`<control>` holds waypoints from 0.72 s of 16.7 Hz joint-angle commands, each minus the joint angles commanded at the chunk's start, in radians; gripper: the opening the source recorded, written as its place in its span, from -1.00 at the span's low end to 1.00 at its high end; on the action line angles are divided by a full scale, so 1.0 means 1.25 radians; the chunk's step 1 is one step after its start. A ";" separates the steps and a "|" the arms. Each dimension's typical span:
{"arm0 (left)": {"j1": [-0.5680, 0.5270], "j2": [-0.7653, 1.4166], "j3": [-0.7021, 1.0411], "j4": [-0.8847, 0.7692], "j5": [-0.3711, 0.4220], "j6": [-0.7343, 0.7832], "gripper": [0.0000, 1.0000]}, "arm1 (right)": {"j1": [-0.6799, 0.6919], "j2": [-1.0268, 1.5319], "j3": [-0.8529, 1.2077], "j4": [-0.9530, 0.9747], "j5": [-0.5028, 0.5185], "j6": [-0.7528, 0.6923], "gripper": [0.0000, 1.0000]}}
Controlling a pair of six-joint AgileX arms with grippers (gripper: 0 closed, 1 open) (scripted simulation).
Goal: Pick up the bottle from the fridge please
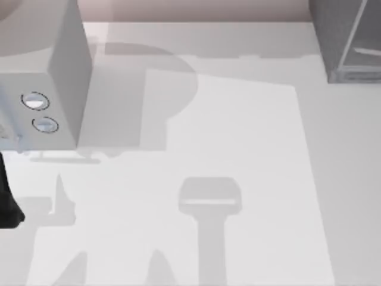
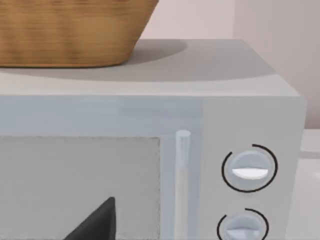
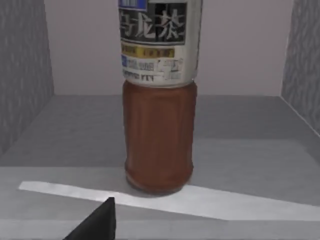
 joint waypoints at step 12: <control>0.000 0.000 0.000 0.000 0.000 0.000 1.00 | 0.155 0.142 0.400 -0.266 0.156 0.001 1.00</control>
